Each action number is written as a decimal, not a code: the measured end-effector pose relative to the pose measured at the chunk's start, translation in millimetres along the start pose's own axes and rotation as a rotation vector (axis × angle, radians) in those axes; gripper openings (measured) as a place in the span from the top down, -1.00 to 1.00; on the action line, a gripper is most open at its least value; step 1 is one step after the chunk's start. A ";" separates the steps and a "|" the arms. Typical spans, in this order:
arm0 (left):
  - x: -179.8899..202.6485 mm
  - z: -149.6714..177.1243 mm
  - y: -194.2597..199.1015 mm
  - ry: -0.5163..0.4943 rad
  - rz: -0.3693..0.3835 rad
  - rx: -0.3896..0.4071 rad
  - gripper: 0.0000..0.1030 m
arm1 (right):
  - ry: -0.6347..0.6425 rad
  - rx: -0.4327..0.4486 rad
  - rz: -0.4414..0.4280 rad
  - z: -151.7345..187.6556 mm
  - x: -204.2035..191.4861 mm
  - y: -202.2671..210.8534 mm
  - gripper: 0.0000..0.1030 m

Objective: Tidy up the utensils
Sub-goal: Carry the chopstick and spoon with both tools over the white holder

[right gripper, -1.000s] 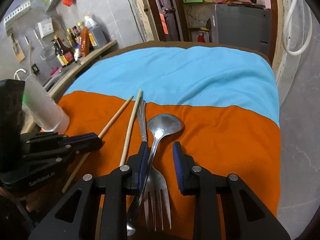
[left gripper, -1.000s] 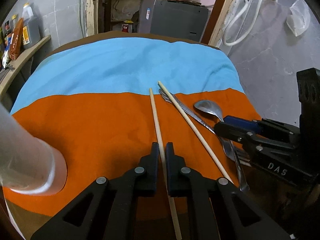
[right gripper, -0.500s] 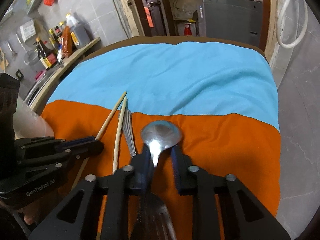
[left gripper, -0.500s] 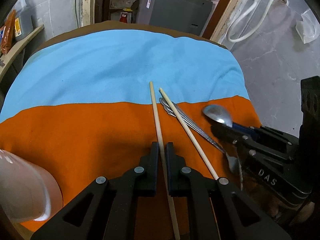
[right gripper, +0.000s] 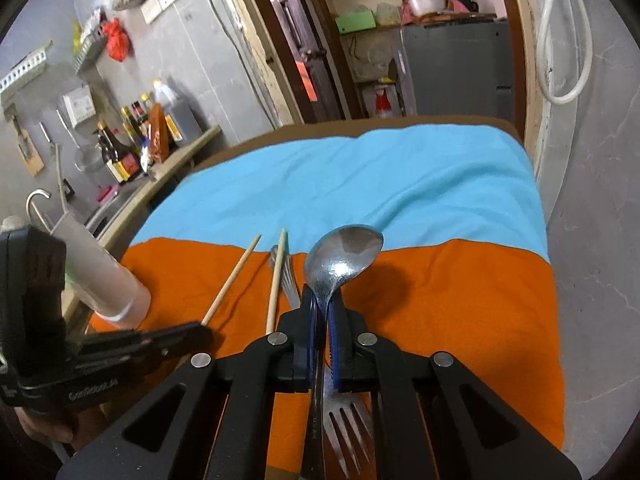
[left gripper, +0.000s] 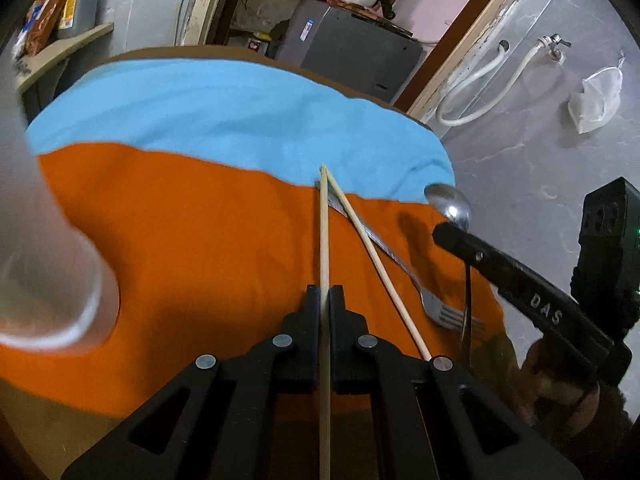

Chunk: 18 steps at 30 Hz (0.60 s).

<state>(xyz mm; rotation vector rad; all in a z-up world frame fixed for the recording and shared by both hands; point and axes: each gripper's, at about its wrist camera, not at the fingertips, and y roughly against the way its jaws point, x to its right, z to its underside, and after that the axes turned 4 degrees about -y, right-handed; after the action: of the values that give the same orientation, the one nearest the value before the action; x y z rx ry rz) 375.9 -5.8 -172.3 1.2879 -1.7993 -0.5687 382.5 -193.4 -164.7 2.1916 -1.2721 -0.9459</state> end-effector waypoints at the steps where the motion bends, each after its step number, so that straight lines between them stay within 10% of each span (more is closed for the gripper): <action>1: 0.7 2.1 0.1 -0.002 -0.003 -0.012 0.96 | 0.000 0.007 -0.004 0.9 -0.9 1.6 0.93; 18: 8.2 -14.5 -14.9 -0.058 -0.036 -0.185 0.95 | -0.054 0.042 -0.016 12.5 -1.9 18.3 0.93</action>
<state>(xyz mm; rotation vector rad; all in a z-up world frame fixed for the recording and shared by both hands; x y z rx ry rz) 395.0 -17.4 -172.5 1.1905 -1.7286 -0.7808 362.0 -200.9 -160.4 2.2252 -1.3115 -0.9994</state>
